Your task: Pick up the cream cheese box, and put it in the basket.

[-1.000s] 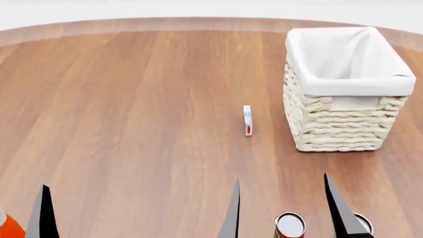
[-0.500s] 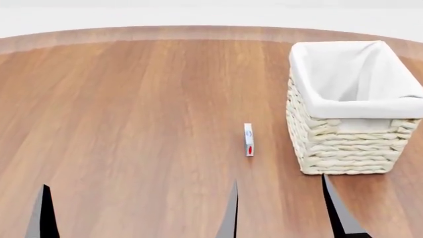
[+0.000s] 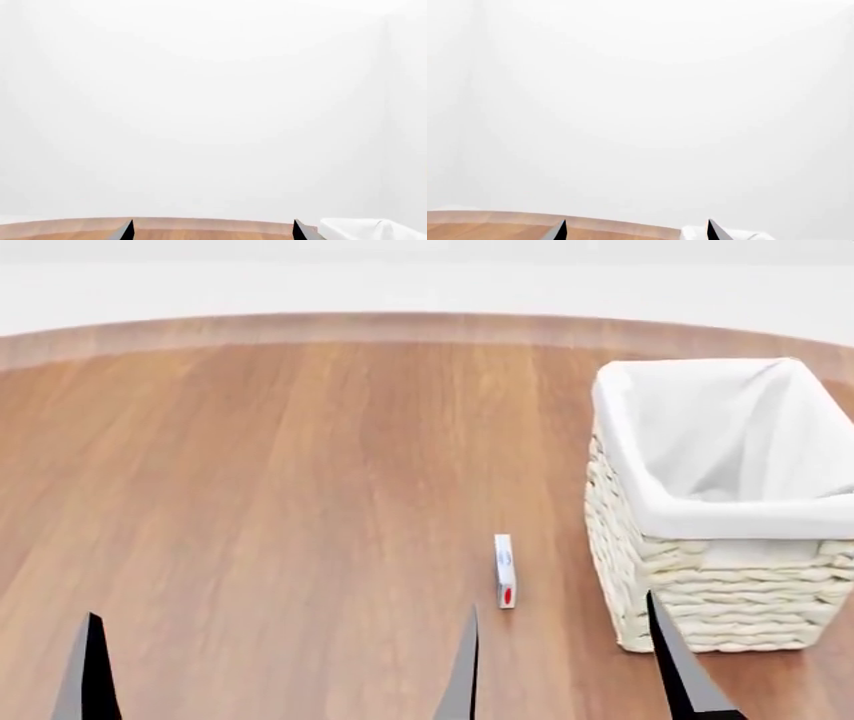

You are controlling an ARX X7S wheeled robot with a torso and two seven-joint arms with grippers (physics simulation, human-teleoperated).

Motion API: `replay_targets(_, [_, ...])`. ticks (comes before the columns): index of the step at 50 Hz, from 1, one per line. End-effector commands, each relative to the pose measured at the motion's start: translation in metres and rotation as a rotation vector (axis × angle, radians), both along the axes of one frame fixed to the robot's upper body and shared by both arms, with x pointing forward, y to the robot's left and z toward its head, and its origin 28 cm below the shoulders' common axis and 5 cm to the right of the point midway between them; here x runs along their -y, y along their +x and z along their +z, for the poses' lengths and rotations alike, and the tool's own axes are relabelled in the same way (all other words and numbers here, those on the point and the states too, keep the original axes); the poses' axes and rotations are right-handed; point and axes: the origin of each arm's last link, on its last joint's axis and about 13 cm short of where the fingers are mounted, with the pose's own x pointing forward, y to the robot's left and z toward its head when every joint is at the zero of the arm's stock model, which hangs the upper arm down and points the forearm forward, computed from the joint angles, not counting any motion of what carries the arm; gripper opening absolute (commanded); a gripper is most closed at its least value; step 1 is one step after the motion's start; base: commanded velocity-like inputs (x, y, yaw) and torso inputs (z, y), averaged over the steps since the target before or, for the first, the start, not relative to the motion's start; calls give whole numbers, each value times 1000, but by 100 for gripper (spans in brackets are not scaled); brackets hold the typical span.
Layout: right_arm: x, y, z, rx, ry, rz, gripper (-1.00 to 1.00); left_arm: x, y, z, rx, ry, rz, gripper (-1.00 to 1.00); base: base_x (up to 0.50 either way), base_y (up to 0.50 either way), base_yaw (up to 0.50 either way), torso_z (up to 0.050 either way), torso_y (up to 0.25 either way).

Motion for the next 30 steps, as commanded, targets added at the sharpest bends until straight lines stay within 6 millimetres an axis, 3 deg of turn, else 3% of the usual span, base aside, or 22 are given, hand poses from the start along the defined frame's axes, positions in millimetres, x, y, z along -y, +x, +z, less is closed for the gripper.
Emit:
replay_targets(1, [0, 0, 0, 0, 2, 0, 100, -1, 0, 0, 1, -1, 3, 100, 250, 0, 0, 0, 0])
replay_targets(30, [0, 0, -1, -2, 1, 1, 100, 0, 0, -1, 1, 1, 0, 100, 253, 0, 0, 0, 0])
